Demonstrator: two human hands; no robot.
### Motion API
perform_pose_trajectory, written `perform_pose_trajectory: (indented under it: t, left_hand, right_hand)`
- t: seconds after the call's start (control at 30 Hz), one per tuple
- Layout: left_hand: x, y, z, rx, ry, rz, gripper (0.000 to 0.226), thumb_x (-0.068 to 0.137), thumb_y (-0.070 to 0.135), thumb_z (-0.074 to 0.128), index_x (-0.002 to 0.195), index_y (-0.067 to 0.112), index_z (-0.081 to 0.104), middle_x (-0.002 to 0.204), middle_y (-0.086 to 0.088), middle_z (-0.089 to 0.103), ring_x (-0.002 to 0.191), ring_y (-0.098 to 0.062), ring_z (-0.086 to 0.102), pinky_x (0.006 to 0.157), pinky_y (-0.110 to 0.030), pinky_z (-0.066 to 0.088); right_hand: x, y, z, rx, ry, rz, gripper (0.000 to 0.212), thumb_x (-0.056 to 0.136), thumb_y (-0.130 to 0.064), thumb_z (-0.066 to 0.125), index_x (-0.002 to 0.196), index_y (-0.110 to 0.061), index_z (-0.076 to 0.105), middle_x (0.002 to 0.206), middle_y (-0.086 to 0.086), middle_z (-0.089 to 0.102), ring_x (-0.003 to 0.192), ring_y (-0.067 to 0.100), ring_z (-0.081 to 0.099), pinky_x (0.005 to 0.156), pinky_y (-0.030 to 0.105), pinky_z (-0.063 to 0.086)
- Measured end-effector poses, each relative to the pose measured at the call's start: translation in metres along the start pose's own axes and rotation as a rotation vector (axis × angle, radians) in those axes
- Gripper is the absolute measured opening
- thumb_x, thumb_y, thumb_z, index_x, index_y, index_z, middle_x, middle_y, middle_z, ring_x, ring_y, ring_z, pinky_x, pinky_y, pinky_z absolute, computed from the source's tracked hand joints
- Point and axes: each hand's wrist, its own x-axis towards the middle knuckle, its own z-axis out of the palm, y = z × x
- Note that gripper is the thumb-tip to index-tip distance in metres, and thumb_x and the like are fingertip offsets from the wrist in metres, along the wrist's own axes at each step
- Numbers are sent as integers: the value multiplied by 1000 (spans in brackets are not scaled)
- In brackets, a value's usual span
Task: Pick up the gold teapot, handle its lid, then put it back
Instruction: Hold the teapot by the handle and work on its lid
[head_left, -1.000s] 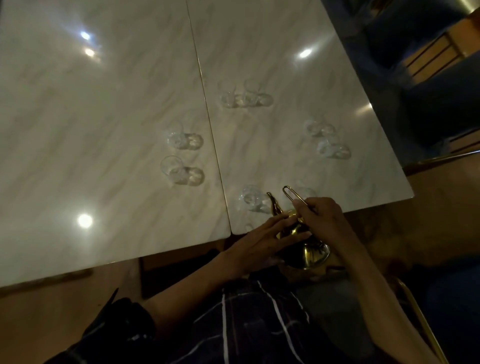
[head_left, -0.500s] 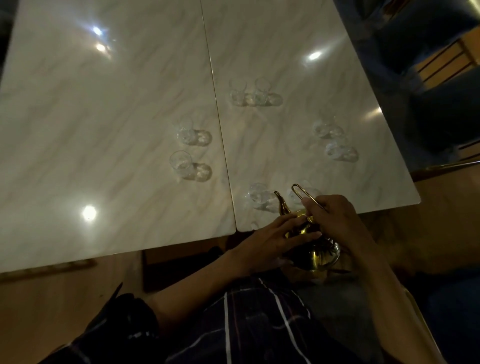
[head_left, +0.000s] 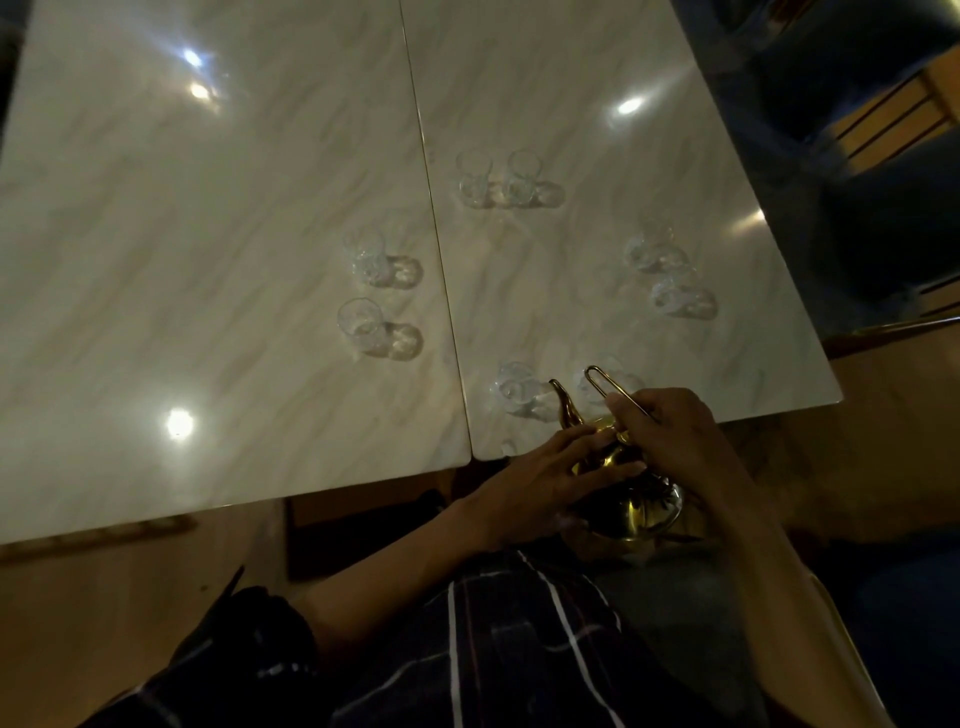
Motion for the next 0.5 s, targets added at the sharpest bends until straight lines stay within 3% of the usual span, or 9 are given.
perform_pose_trajectory:
  t: [0.17, 0.33, 0.5]
  left_hand:
    - [1, 3, -4, -8, -3, 3, 88, 90, 32, 76, 163, 30, 26, 173, -7, 13, 160, -31, 13, 102, -48, 56]
    - [3, 3, -4, -8, -1, 6, 92, 89, 29, 79, 163, 31, 25, 173, -7, 12, 160, -30, 12, 100, -47, 58]
    - [3, 5, -3, 1, -13, 10, 92, 89, 29, 78, 163, 31, 24, 173, -7, 12, 159, -31, 13, 99, -47, 58]
  right_hand:
    - [1, -1, -2, 12, -8, 18, 41, 98, -40, 53, 69, -15, 69, 60, -1, 65, 59, 11, 64, 54, 23, 41]
    - [1, 0, -4, 5, -9, 12, 43, 97, -42, 52, 69, -15, 70, 61, 3, 67, 60, 16, 66, 59, 32, 51]
    - [0, 2, -4, -18, -1, -8, 44, 98, -42, 52, 70, -15, 71, 61, 3, 67, 60, 16, 66, 61, 33, 51]
